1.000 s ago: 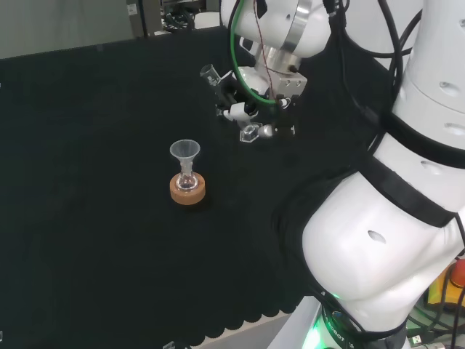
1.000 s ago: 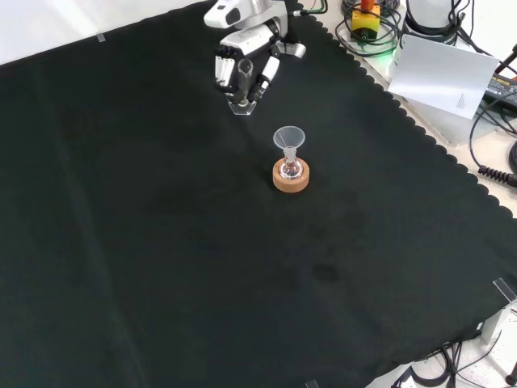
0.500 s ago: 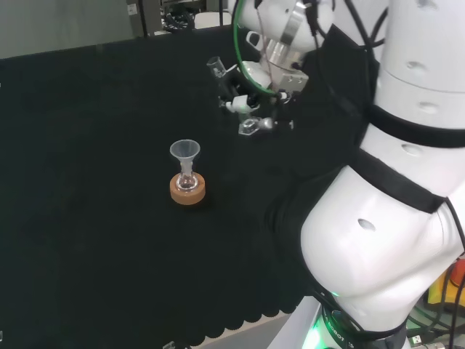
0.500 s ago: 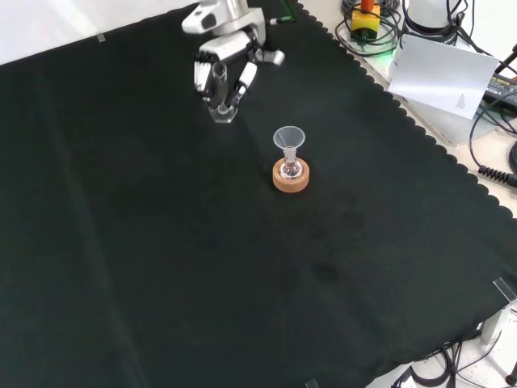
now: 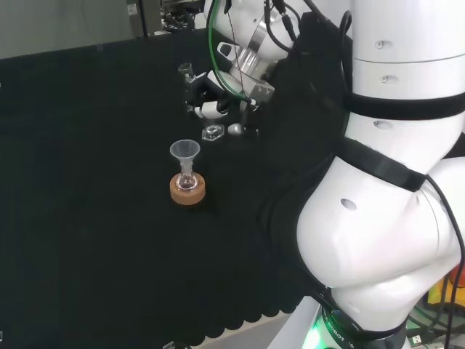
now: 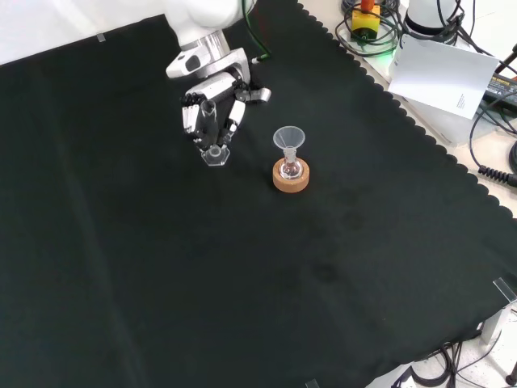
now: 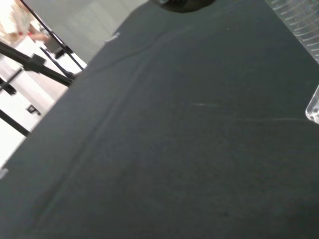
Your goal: Put the graduated cylinder back on the table.
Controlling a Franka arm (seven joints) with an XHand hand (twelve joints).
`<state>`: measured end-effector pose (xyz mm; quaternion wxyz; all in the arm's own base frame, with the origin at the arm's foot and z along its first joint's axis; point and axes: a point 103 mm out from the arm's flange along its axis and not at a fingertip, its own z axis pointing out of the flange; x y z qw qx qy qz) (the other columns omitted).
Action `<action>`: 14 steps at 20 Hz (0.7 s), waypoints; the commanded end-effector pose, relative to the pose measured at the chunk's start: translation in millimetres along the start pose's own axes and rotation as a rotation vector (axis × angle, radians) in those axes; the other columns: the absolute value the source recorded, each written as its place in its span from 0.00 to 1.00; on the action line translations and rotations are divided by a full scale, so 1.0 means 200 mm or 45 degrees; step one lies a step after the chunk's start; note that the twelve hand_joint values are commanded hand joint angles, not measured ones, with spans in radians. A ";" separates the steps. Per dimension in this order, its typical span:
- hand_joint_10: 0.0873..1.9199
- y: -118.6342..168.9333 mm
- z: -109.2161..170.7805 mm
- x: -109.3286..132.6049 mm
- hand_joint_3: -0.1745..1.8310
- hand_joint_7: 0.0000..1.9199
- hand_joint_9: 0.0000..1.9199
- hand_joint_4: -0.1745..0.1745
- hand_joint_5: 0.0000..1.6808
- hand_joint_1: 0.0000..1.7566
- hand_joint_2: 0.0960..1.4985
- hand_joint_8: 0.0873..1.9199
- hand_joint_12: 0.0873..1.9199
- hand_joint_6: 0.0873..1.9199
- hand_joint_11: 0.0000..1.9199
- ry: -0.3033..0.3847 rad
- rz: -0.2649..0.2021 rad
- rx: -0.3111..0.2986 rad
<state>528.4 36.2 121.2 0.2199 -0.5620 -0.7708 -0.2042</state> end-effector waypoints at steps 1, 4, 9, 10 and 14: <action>0.00 0.06 0.08 0.01 0.09 0.51 0.71 0.00 0.56 0.72 0.73 0.52 0.41 0.52 0.58 0.121 -0.032 -0.032; 0.00 0.08 0.12 0.01 0.09 0.51 0.71 0.00 0.56 0.71 0.73 0.52 0.41 0.52 0.58 0.187 -0.030 -0.044; 0.00 0.11 0.16 0.00 0.09 0.51 0.71 0.00 0.56 0.71 0.73 0.52 0.41 0.53 0.58 0.223 -0.030 -0.055; 0.00 0.12 0.17 -0.01 0.09 0.51 0.71 0.00 0.56 0.71 0.73 0.52 0.41 0.53 0.58 0.230 -0.029 -0.055; 0.00 0.12 0.19 -0.03 0.09 0.50 0.71 0.00 0.56 0.71 0.74 0.52 0.41 0.53 0.58 0.261 -0.035 -0.035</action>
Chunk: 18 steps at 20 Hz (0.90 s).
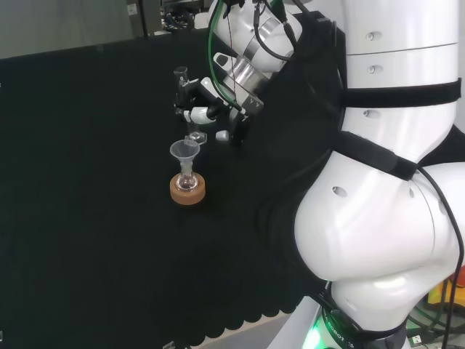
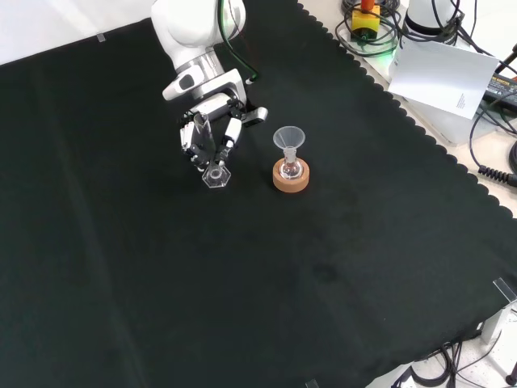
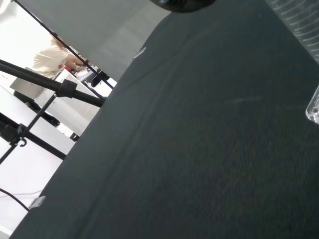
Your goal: Put the graduated cylinder back on the table.
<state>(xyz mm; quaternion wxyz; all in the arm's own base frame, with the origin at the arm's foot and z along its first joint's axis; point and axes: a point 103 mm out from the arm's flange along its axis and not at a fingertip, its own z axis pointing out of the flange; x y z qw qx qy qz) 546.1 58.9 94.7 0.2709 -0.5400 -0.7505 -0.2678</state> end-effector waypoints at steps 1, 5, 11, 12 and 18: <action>0.00 0.02 0.03 -0.03 0.09 0.50 0.71 0.00 0.56 0.71 0.74 0.52 0.41 0.53 0.58 0.046 -0.008 0.019; 0.00 0.03 0.04 -0.06 0.09 0.50 0.71 0.00 0.56 0.71 0.74 0.53 0.41 0.53 0.58 0.053 -0.006 0.028; 0.00 0.02 0.04 -0.10 0.09 0.50 0.70 0.00 0.55 0.71 0.74 0.53 0.41 0.54 0.58 0.063 -0.018 0.025; 0.00 0.02 0.04 -0.10 0.09 0.50 0.70 0.00 0.55 0.71 0.74 0.53 0.41 0.54 0.57 0.059 -0.021 0.027; 0.00 0.00 0.09 -0.11 0.09 0.48 0.69 0.00 0.54 0.71 0.75 0.56 0.42 0.56 0.56 0.065 -0.004 0.076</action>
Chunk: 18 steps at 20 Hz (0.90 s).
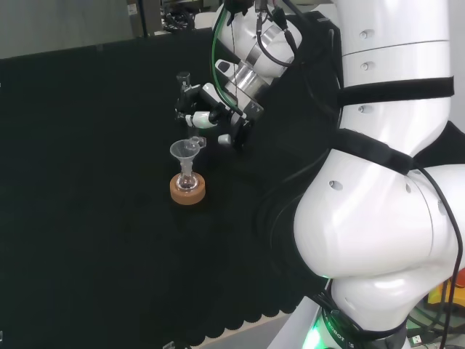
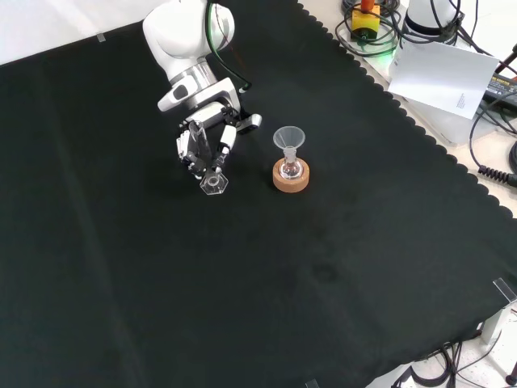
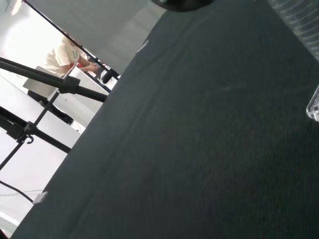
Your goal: Put the graduated cylinder back on the table.
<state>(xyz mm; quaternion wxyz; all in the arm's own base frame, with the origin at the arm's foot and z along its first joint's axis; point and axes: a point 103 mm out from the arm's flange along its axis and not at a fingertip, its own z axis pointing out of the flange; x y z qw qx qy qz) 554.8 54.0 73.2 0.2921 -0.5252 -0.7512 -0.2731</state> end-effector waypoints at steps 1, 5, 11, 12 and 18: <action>0.00 -0.03 0.03 -0.01 0.09 0.48 0.69 0.00 0.53 0.71 0.75 0.56 0.43 0.56 0.56 0.017 0.008 0.069; 0.00 -0.04 0.01 -0.03 0.09 0.48 0.67 0.00 0.55 0.67 0.75 0.38 0.45 0.54 0.54 0.020 0.021 0.095; 0.00 -0.05 -0.01 -0.03 0.08 0.48 0.66 0.07 0.58 0.65 0.73 0.29 0.47 0.50 0.53 0.020 0.043 0.082; 0.00 -0.06 -0.02 -0.04 0.08 0.47 0.65 0.15 0.59 0.65 0.72 0.28 0.48 0.49 0.52 0.017 0.047 0.081; 0.00 -0.07 -0.05 -0.05 0.00 0.43 0.60 0.38 0.54 0.62 0.68 0.26 0.54 0.30 0.43 0.008 0.051 0.099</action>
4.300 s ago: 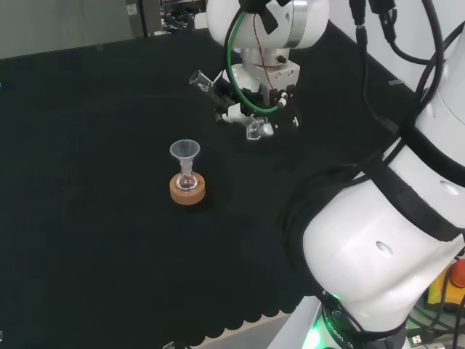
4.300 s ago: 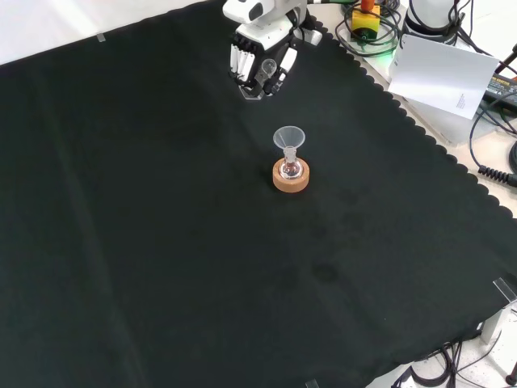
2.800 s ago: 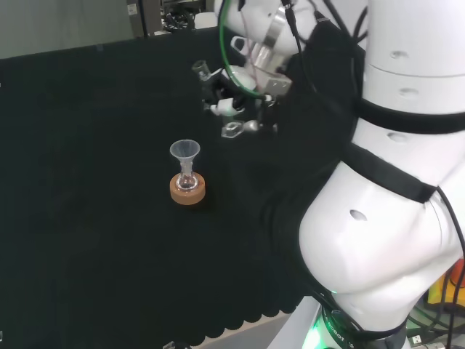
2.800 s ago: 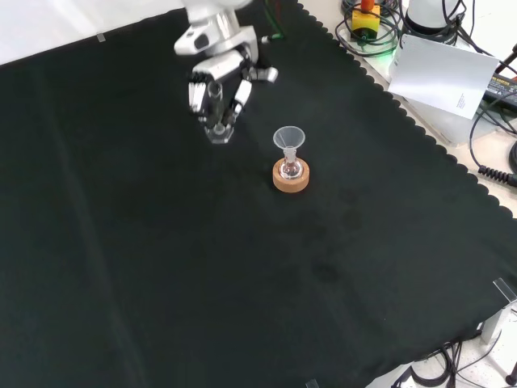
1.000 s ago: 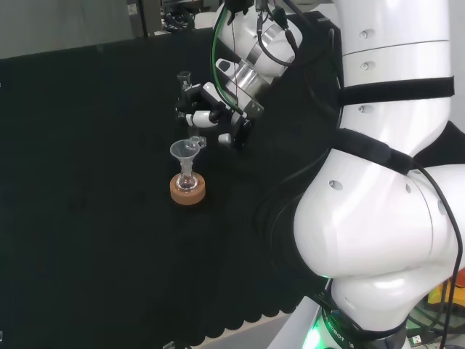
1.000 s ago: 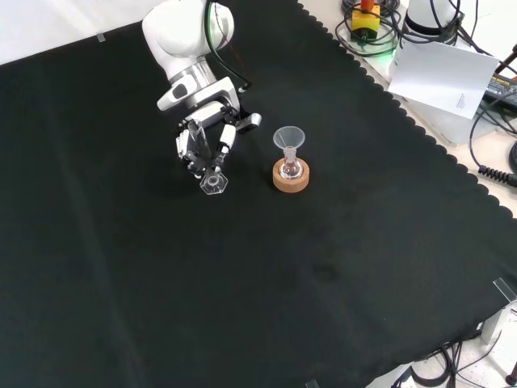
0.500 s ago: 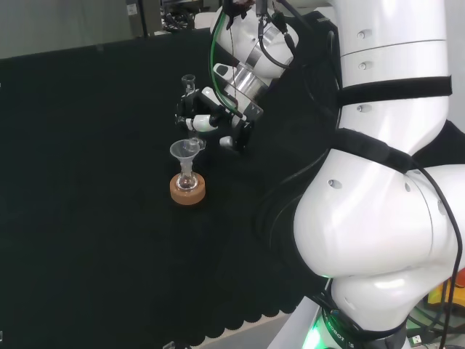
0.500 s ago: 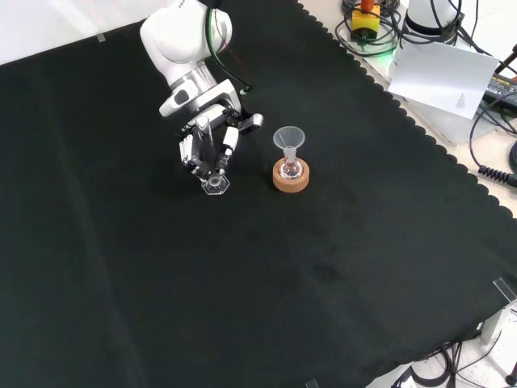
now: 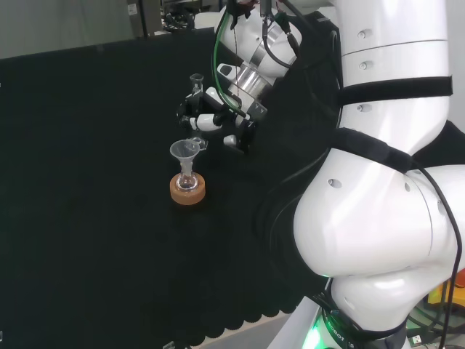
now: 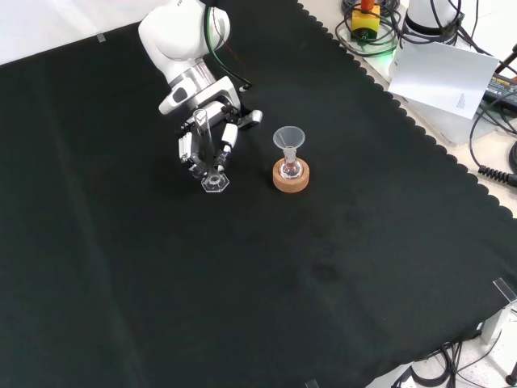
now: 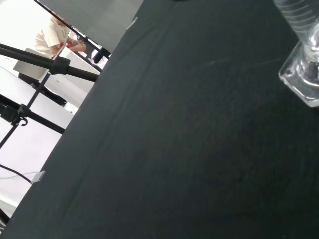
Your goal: Put the graduated cylinder back on the table.
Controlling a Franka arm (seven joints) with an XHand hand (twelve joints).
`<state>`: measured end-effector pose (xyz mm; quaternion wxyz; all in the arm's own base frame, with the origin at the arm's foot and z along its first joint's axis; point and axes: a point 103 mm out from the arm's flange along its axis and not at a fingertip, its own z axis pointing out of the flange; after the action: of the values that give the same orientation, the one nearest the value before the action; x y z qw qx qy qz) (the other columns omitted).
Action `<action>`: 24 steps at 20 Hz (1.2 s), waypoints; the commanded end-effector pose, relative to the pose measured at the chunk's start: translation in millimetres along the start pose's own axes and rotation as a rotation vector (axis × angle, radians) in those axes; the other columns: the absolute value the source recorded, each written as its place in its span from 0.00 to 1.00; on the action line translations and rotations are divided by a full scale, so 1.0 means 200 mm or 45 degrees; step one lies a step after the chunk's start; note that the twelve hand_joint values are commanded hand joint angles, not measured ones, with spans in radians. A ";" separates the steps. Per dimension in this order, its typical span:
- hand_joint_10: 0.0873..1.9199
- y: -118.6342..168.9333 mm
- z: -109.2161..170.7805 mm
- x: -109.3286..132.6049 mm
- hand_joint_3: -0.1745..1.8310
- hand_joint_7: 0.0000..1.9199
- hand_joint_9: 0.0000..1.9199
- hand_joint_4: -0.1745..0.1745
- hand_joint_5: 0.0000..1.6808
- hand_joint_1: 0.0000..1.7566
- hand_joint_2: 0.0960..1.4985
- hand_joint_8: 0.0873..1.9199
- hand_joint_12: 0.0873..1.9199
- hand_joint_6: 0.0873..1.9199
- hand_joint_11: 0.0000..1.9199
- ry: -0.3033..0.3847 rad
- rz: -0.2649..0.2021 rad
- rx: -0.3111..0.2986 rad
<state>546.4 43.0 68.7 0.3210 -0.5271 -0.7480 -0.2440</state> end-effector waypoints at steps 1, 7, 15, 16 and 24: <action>0.00 -0.01 -0.03 -0.01 0.00 0.42 0.60 0.39 0.53 0.61 0.67 0.26 0.54 0.30 0.42 -0.016 0.001 0.008; 0.00 0.00 -0.06 0.01 0.00 0.38 0.56 0.40 0.46 0.57 0.63 0.26 0.60 0.31 0.35 -0.027 -0.009 -0.002; 0.00 -0.02 -0.13 0.02 0.00 0.31 0.50 0.34 0.30 0.51 0.59 0.29 0.64 0.31 0.27 -0.032 -0.024 -0.017; 0.00 -0.02 -0.14 0.03 0.00 0.28 0.48 0.33 0.27 0.50 0.58 0.30 0.65 0.30 0.25 -0.043 -0.030 -0.014; 0.00 -0.13 -0.29 0.06 0.00 0.14 0.37 0.30 0.21 0.46 0.55 0.32 0.68 0.15 0.14 -0.139 -0.025 -0.085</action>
<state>542.9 20.3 101.3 0.2873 -0.5309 -0.7590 -0.2439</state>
